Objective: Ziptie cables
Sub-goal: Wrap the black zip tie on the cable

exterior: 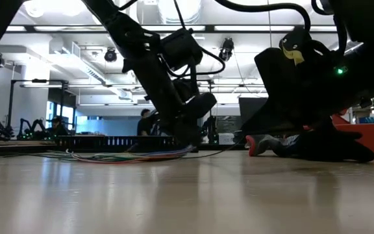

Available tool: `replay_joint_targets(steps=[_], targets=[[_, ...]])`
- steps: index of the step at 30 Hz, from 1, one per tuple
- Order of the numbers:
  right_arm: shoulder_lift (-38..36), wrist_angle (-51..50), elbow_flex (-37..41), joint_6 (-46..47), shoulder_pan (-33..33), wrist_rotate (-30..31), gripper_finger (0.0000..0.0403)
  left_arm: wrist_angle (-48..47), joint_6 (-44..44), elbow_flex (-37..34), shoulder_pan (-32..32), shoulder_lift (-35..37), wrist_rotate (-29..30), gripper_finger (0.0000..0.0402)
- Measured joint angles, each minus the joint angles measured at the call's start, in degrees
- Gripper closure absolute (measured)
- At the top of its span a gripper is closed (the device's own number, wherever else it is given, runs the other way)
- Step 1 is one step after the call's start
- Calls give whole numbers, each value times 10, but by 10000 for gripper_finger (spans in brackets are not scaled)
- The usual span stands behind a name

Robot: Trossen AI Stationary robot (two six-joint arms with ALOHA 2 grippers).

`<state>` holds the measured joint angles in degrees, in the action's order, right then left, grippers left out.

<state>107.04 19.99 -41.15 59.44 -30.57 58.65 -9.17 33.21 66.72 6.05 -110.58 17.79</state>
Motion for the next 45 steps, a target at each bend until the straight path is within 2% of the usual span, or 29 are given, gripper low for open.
replay_joint_targets(steps=[6, 10, 13, 19, 21, 25, 28, 38, 45], targets=[[0, -1, 0, 0, 0, -1, 403, -97, -27, 0, -3, 58, -4, 193], [0, -2, 0, -2, 0, -2, 403, -163, -9, -20, -30, 126, 54, 164], [0, -2, 0, -8, 0, -4, 403, -175, 28, -50, -62, 180, 70, 156], [0, 1, 0, -21, -1, -6, 403, -125, 162, -177, -127, 245, 100, 168], [0, 3, 0, -25, -2, -7, 403, -64, 199, -224, -132, 251, 99, 176], [0, 4, -1, -25, -2, -7, 403, 123, 257, -313, -127, 243, 80, 194], [0, 5, -1, -25, -2, -7, 403, 197, 312, -358, -120, 236, 90, 209], [0, 4, -4, -31, -2, -17, 403, 254, 402, -375, -114, 188, 111, 257], [0, 5, -6, -36, -2, -17, 403, 268, 452, -361, -102, 125, 127, 253]])
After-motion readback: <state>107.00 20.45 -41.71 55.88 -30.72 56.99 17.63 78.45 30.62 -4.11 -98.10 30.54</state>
